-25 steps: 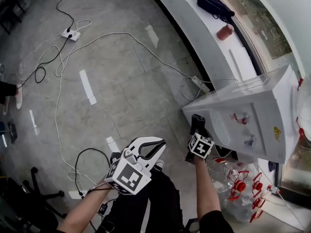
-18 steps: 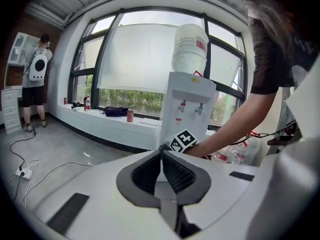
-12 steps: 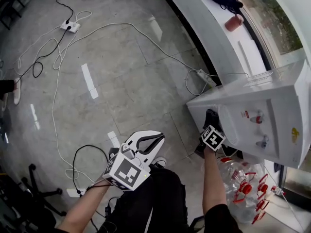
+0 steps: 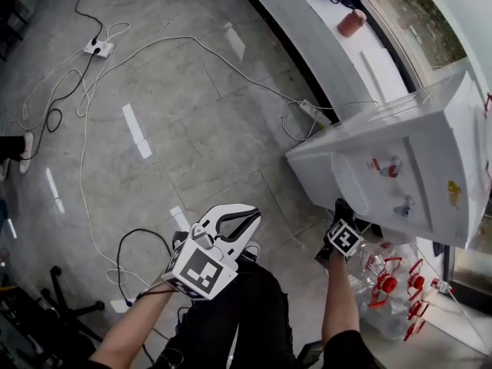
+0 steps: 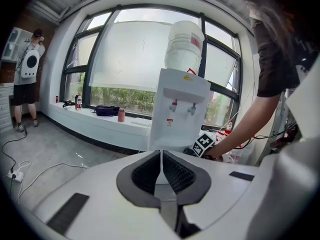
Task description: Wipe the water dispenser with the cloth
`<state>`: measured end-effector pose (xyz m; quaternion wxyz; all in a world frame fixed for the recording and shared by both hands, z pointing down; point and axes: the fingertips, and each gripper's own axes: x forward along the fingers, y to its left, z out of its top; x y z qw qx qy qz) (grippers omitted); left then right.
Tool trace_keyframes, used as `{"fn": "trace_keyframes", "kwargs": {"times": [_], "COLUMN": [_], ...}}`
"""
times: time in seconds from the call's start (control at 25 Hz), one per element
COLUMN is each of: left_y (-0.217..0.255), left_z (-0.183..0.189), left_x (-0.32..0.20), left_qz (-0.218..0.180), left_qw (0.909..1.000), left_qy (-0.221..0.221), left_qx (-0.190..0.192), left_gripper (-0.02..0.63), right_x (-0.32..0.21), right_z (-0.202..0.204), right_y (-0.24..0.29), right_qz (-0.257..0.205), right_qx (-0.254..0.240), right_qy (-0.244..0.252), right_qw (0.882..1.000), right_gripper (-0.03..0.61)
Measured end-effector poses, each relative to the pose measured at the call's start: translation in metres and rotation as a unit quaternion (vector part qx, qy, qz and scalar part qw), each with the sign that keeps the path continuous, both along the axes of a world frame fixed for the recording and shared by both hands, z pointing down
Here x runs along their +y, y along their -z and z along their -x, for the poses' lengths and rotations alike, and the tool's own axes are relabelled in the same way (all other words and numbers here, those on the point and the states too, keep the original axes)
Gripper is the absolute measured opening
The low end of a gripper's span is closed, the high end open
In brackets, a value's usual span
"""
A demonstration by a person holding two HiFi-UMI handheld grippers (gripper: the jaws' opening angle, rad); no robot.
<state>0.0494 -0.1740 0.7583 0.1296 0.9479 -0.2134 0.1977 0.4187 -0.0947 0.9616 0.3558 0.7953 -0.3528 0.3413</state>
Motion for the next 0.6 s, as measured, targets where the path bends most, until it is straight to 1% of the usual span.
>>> {"fn": "trace_keyframes", "kwargs": {"times": [0.2,0.32,0.48,0.6], "left_y": [0.016,0.027,0.045,0.068], "left_z": [-0.009,-0.012,-0.010,-0.013], "left_x": [0.007,0.012,0.016,0.017], "left_qz": [0.003,0.004,0.007,0.010], "left_qw": [0.9999,0.9997,0.9995,0.9995], "left_qy": [-0.014,-0.022,-0.026,-0.027], "left_qx": [-0.003,-0.006,-0.015,-0.016], "left_gripper": [0.020,0.020,0.020,0.020], "right_x": [0.036,0.051,0.058,0.056], "right_z": [-0.022,-0.031,-0.027,-0.010], "right_y": [0.017,0.031,0.050,0.073], "right_qz": [0.014,0.019,0.033,0.026], "right_qx": [0.007,0.010,0.008,-0.010], "right_qy": [-0.036,-0.046,-0.032,-0.015], "right_qw": [0.999,0.999,0.999,1.000], "right_gripper": [0.109,0.109,0.109,0.109]}}
